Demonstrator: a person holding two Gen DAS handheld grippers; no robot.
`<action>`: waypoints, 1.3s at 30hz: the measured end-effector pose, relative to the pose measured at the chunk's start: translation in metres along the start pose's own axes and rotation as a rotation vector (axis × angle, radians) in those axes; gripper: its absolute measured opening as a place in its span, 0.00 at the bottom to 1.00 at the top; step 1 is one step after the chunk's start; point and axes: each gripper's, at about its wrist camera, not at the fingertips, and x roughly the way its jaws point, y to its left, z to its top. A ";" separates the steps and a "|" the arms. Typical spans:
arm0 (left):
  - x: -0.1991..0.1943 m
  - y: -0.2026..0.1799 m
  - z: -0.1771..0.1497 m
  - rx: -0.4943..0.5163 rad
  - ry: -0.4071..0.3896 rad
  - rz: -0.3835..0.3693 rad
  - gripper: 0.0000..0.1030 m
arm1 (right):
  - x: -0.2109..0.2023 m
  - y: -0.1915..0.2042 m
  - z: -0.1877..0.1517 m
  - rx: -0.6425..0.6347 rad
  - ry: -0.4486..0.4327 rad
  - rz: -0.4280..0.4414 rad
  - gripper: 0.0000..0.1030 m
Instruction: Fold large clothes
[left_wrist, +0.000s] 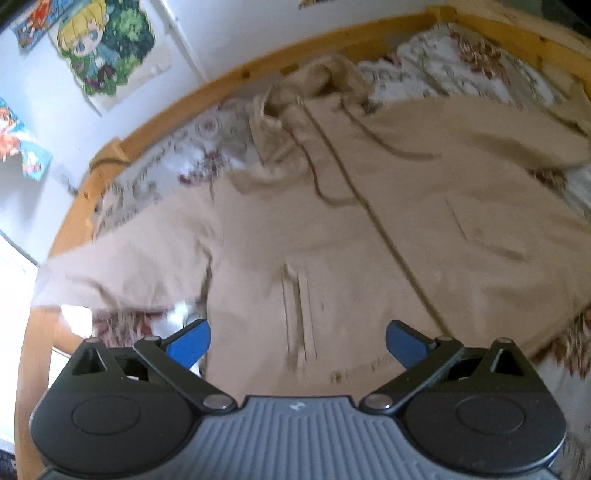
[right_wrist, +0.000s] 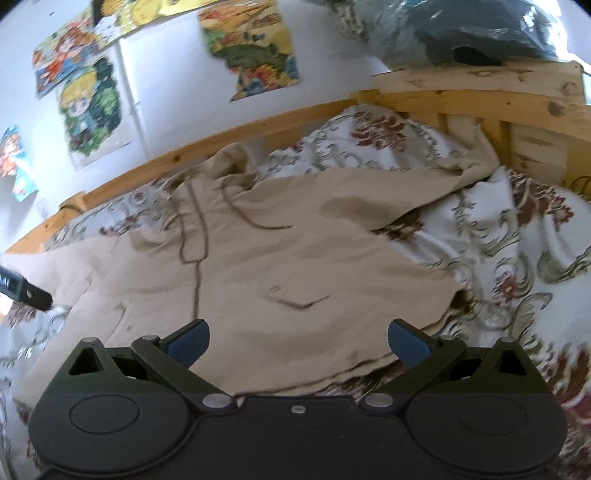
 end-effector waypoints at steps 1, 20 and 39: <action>0.002 0.000 0.007 -0.005 -0.026 -0.006 0.99 | 0.001 -0.004 0.008 0.005 -0.001 -0.009 0.99; 0.147 0.004 -0.007 0.081 -0.218 -0.107 1.00 | 0.226 -0.172 0.205 -0.290 -0.077 -0.438 0.86; 0.190 -0.014 0.021 -0.164 -0.264 -0.216 0.99 | 0.259 -0.153 0.233 -0.405 -0.128 -0.548 0.01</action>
